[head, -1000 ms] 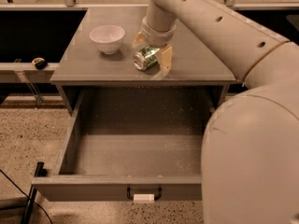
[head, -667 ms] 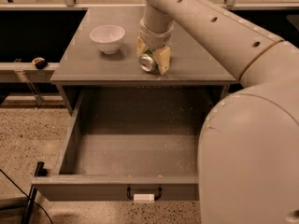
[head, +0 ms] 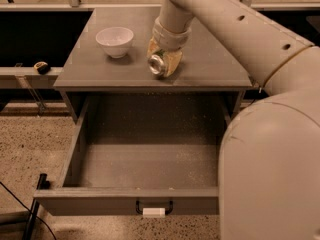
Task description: Place green can into top drawer
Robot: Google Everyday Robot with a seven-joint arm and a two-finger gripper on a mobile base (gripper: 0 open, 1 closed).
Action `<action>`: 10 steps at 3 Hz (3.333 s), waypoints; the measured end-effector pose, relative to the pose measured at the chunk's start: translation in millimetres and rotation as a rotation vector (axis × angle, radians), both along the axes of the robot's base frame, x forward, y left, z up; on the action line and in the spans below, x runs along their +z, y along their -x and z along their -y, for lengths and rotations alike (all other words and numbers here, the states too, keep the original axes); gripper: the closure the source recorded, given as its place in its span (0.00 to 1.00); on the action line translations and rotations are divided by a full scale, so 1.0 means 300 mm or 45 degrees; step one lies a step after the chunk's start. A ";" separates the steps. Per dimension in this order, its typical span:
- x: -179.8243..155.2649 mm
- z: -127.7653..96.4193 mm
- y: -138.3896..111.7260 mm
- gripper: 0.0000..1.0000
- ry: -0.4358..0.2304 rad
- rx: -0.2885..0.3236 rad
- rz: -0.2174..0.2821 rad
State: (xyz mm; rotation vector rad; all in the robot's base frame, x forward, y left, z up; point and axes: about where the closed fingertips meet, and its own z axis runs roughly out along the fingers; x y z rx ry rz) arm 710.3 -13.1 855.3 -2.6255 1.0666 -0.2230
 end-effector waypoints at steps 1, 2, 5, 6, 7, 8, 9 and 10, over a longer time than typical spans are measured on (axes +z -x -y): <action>0.069 0.108 0.092 1.00 -0.056 -0.170 -0.073; 0.118 0.254 0.239 1.00 -0.120 -0.445 -0.171; -0.272 0.111 0.753 1.00 -0.066 -0.566 -0.683; -0.393 -0.068 0.775 1.00 -0.147 -0.502 -0.698; -0.479 -0.192 0.687 1.00 -0.245 -0.501 -0.596; -0.535 -0.224 0.557 0.83 -0.284 -0.535 -0.424; -0.629 -0.144 0.460 0.59 -0.210 -0.626 -0.294; -0.632 -0.124 0.444 0.36 -0.192 -0.636 -0.267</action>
Offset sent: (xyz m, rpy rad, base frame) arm -0.1390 -0.1423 0.0460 0.1402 0.2591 -0.6585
